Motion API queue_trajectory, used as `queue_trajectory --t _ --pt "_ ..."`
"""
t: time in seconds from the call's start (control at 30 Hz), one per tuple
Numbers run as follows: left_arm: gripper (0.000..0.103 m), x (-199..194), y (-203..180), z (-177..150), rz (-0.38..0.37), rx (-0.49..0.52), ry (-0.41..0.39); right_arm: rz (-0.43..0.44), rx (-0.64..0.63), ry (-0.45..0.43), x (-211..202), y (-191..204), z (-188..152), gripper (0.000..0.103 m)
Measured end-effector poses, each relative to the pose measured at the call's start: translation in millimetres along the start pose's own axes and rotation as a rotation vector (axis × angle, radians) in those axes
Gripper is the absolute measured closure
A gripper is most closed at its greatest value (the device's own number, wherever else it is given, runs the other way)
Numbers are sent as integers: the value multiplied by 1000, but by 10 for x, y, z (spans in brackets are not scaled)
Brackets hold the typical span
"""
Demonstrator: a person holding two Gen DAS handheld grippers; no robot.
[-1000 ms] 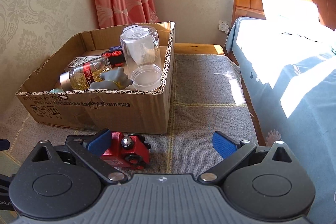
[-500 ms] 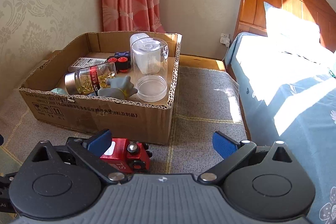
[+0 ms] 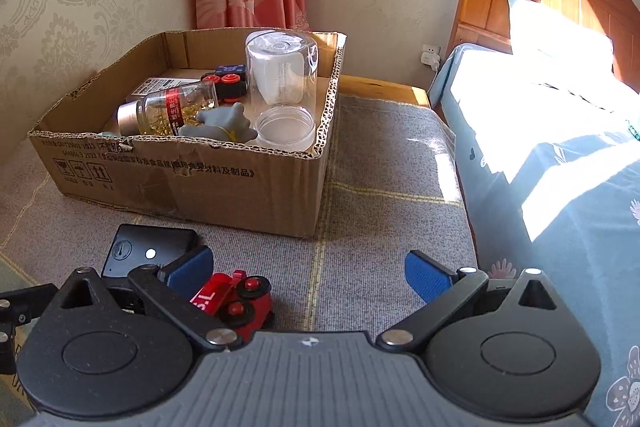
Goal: Organize rigid objects
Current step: 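Lower the left tool onto the black case while the right approaches the red train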
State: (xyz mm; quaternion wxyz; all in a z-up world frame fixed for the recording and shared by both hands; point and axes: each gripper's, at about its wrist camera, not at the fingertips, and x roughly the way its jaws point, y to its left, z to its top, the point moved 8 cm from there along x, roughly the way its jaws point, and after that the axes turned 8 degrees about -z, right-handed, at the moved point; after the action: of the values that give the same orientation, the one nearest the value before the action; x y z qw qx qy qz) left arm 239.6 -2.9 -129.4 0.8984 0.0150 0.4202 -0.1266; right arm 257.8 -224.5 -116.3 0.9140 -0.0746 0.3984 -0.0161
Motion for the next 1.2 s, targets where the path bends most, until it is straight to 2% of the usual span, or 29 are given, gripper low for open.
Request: queue_trajectory --t 0.2,0.4,0.6,1.0,1.13,1.2 --pt "2 13 -26 15 2 -3 0 98 15 40 -168 170 -296 0" --pt "2 32 -77 62 4 7 8 33 -47 54 -82 272 -555 0" --pt "2 132 -207 166 -12 17 19 34 -12 45 -53 73 -563 0" --pt "2 679 -515 388 -68 -45 42 41 -13 -11 -80 48 -592 0" --pt "1 798 -550 326 -34 -24 59 49 -19 -16 -84 45 -594 0" --pt "0 774 -531 307 -20 -9 37 50 -21 -15 -84 47 -590 0"
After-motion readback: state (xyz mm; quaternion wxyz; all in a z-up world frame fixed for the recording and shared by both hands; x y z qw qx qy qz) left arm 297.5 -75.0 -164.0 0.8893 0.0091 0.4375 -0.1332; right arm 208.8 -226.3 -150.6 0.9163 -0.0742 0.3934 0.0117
